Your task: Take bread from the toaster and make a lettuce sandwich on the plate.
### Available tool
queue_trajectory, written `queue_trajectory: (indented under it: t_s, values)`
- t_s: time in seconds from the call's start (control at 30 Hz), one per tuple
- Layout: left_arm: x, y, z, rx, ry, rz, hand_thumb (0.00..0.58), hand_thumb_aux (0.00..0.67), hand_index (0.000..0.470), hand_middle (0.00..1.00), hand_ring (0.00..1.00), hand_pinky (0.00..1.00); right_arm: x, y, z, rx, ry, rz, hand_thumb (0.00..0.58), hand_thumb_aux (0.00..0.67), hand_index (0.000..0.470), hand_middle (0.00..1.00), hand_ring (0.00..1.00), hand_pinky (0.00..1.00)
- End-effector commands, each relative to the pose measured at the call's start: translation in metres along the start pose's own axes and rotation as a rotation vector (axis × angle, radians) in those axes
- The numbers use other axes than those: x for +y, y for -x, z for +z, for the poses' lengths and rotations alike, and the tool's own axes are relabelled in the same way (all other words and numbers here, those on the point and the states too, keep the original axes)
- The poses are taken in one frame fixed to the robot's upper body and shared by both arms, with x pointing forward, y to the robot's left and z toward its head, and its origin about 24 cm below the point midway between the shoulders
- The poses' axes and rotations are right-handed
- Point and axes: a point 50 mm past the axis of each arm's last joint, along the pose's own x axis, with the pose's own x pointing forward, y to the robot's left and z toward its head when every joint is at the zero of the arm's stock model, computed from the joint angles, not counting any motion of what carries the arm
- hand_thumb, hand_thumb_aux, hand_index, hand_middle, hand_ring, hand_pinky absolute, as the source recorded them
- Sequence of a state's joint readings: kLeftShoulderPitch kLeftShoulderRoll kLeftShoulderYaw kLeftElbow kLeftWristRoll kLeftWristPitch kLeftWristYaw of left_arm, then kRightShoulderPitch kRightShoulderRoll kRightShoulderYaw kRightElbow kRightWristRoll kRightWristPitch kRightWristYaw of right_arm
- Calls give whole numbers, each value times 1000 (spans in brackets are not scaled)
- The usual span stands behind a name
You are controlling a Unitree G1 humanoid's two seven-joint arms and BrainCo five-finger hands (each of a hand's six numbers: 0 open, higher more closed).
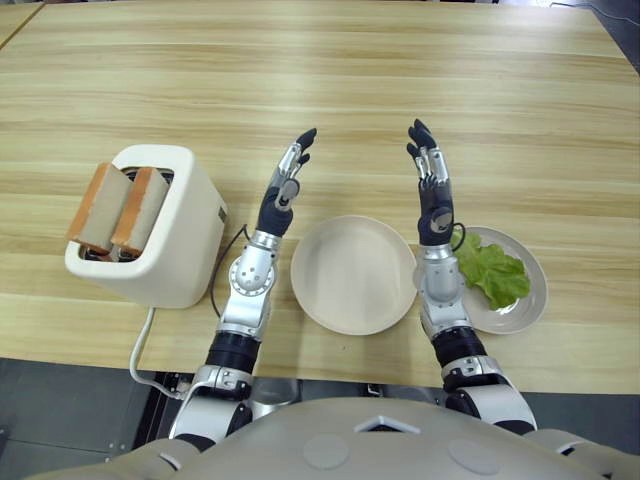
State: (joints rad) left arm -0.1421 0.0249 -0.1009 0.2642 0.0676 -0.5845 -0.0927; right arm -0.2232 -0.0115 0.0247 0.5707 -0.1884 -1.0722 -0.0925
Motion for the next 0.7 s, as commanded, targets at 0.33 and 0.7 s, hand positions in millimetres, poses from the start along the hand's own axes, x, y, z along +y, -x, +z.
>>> queue_trajectory:
  t_s: [0.33, 0.7]
  values:
    - [4, 3, 0, 5, -41, -1, 0, 0, 0, 0, 0, 0, 2, 2, -2, 6, -1, 8, 0, 0, 0, 0, 0, 0]
    - [136, 38, 83, 269, -1050, 13, 0, 0, 0, 0, 0, 0, 2, 5, -1, 6, 1, -8, 0, 0, 0, 0, 0, 0]
